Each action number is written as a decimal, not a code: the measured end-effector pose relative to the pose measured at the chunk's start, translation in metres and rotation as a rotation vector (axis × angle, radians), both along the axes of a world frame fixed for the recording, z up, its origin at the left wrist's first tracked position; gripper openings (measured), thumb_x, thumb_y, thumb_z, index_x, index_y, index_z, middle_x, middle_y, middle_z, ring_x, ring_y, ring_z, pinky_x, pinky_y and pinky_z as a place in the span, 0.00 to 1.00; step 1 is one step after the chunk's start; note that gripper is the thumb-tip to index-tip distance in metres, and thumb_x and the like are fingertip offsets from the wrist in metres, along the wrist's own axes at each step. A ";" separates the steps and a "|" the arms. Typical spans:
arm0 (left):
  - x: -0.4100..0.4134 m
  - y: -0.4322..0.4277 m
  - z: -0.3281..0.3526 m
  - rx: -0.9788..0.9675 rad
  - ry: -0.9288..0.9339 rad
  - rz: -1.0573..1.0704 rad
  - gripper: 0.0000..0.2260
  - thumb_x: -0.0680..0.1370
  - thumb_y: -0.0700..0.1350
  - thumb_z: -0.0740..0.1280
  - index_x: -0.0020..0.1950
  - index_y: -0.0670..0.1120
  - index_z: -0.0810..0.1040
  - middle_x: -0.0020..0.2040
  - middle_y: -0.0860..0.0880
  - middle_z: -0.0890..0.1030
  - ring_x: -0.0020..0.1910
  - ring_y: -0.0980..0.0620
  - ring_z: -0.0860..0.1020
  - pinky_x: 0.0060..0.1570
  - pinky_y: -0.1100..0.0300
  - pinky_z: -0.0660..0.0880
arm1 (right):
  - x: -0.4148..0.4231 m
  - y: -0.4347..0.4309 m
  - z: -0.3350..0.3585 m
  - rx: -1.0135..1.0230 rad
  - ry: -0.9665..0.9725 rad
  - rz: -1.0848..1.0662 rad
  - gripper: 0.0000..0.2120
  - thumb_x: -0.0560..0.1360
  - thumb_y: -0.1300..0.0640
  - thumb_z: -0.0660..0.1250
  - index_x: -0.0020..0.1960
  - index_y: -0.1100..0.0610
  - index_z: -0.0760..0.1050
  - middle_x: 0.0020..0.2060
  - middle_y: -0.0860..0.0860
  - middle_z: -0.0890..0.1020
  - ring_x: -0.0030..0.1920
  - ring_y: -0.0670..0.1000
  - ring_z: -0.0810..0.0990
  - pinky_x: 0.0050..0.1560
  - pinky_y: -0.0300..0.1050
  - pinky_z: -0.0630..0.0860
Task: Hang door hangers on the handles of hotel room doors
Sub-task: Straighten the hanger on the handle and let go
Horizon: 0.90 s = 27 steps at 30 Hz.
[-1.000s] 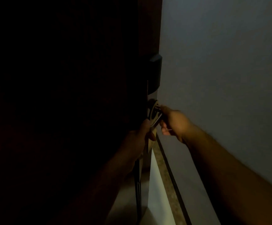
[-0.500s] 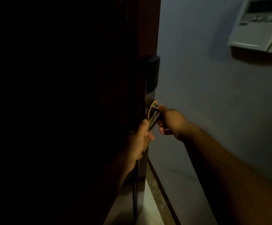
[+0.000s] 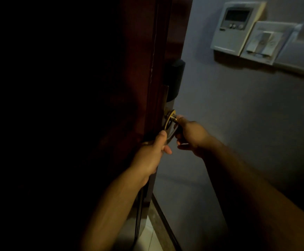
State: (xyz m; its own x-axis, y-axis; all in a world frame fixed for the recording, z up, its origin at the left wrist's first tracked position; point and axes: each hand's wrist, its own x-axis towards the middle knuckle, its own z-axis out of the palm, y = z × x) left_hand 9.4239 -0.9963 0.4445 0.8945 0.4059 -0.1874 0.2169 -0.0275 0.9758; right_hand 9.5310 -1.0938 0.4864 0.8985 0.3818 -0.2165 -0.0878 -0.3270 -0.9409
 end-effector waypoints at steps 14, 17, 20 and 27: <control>-0.036 -0.118 0.000 -0.087 -0.001 0.041 0.25 0.79 0.66 0.57 0.40 0.46 0.78 0.27 0.55 0.64 0.24 0.57 0.60 0.26 0.61 0.55 | -0.027 -0.118 -0.021 0.069 0.001 -0.059 0.22 0.82 0.41 0.54 0.47 0.58 0.73 0.33 0.53 0.70 0.33 0.51 0.70 0.44 0.51 0.72; -0.045 -0.139 -0.003 -0.056 0.028 0.045 0.26 0.78 0.67 0.56 0.41 0.47 0.78 0.26 0.56 0.65 0.24 0.58 0.61 0.25 0.62 0.55 | -0.037 -0.141 -0.022 0.077 -0.009 -0.059 0.21 0.82 0.40 0.54 0.44 0.56 0.71 0.32 0.52 0.70 0.32 0.51 0.69 0.42 0.51 0.71; -0.054 -0.153 -0.002 -0.059 0.042 0.014 0.25 0.78 0.67 0.56 0.41 0.47 0.78 0.26 0.56 0.65 0.24 0.58 0.61 0.25 0.63 0.56 | -0.045 -0.161 -0.024 0.075 -0.006 -0.057 0.21 0.82 0.40 0.53 0.42 0.56 0.70 0.31 0.52 0.69 0.30 0.50 0.68 0.39 0.49 0.69; -0.073 -0.178 -0.003 -0.090 0.020 -0.060 0.24 0.78 0.65 0.58 0.41 0.47 0.79 0.29 0.55 0.66 0.26 0.57 0.62 0.26 0.62 0.58 | -0.065 -0.199 -0.024 0.047 -0.034 -0.096 0.21 0.81 0.40 0.54 0.42 0.57 0.68 0.30 0.53 0.67 0.26 0.49 0.65 0.32 0.45 0.64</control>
